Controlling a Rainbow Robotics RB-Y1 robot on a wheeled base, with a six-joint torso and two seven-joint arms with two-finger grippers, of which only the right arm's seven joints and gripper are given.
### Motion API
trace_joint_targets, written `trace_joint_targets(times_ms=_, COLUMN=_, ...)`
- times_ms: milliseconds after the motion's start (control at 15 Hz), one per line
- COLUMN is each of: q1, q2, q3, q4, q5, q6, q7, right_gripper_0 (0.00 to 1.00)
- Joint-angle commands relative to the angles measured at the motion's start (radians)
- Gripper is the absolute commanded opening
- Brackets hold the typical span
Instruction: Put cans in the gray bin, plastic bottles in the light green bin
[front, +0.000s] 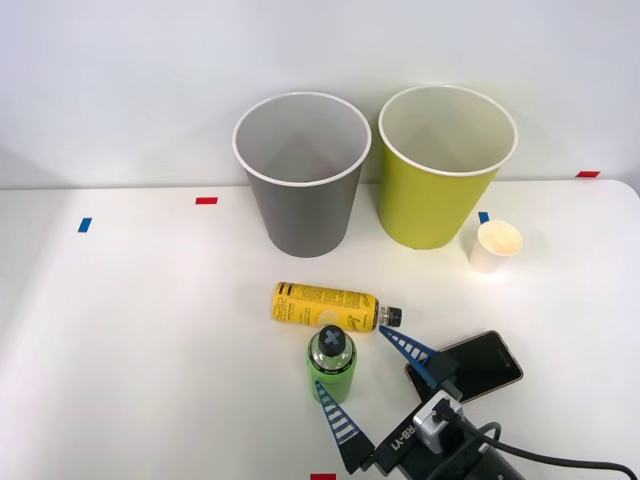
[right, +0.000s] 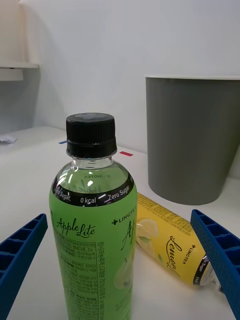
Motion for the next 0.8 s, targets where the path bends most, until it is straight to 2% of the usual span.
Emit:
trace_joint_targets(times_ms=67, q1=-0.016, q2=0.016, q3=0.009, q4=-0.001, q5=0.0, q6=0.04, q7=0.002, right_gripper_0=1.0)
trace_joint_targets(times_ms=800, q1=-0.065, q2=0.076, q3=0.003, q4=0.001, q5=0.001, q6=0.163, q7=0.023, right_gripper_0=1.0)
